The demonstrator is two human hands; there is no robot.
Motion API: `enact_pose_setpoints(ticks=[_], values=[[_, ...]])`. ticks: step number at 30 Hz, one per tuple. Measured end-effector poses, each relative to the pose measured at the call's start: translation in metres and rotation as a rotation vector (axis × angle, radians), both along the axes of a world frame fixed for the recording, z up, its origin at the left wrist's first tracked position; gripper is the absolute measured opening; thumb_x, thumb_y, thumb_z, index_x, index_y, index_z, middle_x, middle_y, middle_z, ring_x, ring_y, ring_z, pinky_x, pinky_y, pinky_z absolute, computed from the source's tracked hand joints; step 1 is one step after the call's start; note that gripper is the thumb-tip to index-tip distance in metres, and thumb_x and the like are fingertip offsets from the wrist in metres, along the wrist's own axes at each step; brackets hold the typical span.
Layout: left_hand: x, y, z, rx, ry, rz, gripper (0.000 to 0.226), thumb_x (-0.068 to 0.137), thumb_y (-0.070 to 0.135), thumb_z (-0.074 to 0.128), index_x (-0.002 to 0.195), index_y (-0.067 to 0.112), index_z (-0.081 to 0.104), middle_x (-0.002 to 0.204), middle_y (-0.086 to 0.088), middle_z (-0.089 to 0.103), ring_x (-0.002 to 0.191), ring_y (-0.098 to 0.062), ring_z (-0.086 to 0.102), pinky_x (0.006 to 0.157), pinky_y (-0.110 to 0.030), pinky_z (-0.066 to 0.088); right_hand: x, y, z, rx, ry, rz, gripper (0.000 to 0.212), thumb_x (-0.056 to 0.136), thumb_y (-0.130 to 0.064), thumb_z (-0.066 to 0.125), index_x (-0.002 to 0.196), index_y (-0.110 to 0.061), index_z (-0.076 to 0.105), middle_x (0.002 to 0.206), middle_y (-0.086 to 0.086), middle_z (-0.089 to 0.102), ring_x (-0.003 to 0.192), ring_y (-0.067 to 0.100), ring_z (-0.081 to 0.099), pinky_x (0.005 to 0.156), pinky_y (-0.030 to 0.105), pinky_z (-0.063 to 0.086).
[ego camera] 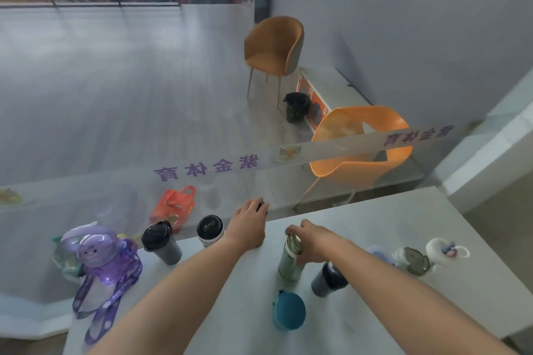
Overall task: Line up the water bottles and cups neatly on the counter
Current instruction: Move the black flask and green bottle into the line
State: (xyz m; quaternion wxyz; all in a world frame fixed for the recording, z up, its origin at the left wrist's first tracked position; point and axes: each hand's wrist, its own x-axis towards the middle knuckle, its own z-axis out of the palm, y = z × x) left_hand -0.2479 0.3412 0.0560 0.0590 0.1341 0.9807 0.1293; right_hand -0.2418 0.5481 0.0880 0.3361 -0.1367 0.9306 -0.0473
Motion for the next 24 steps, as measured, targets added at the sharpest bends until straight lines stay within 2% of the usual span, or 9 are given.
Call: enact_pose_setpoints(ticks=[2,6,13,20,24], values=[[-0.003,0.002,0.001,0.011,0.002,0.06,0.048,0.091,0.017,0.047,0.138,0.015,0.041,0.15,-0.006,0.034,0.135,-0.029,0.032,0.106,-0.042,0.035,-0.017,0.003,0.0,-0.032,0.006,0.013,0.074,0.08,-0.036,0.076,0.142,-0.043,0.037,0.134,0.001,0.041,0.109,0.03,0.055,0.084,0.036,0.055],[-0.006,0.011,0.002,0.005,-0.006,0.201,0.045,0.088,0.017,0.049,0.133,0.014,0.048,0.145,-0.005,0.041,0.131,-0.029,0.036,0.1,-0.042,0.041,-0.05,0.01,0.002,-0.043,0.033,0.145,0.074,0.081,-0.04,0.076,0.144,-0.039,0.038,0.135,0.005,0.043,0.114,0.035,0.057,0.09,0.043,0.055],[-0.002,0.032,0.0,-0.022,0.02,0.346,0.048,0.088,0.018,0.048,0.136,0.013,0.048,0.143,-0.004,0.046,0.131,-0.028,0.038,0.103,-0.04,0.039,-0.1,0.02,-0.001,-0.087,0.08,0.274,0.071,0.081,-0.036,0.074,0.144,-0.034,0.041,0.13,0.01,0.044,0.108,0.036,0.06,0.089,0.041,0.053],[-0.002,0.035,-0.001,-0.052,0.003,0.366,0.053,0.087,0.016,0.049,0.14,0.013,0.045,0.148,-0.003,0.042,0.134,-0.026,0.035,0.107,-0.04,0.037,-0.12,0.019,-0.008,-0.121,0.06,0.305,0.072,0.081,-0.04,0.075,0.144,-0.034,0.041,0.129,0.009,0.043,0.104,0.034,0.06,0.082,0.037,0.051],[-0.002,0.031,-0.004,-0.067,-0.01,0.343,0.058,0.086,0.015,0.05,0.143,0.014,0.041,0.151,-0.003,0.037,0.136,-0.026,0.032,0.108,-0.04,0.036,-0.123,0.016,-0.011,-0.128,0.058,0.298,0.072,0.082,-0.041,0.074,0.145,-0.036,0.039,0.13,0.01,0.043,0.104,0.035,0.06,0.083,0.039,0.053]])
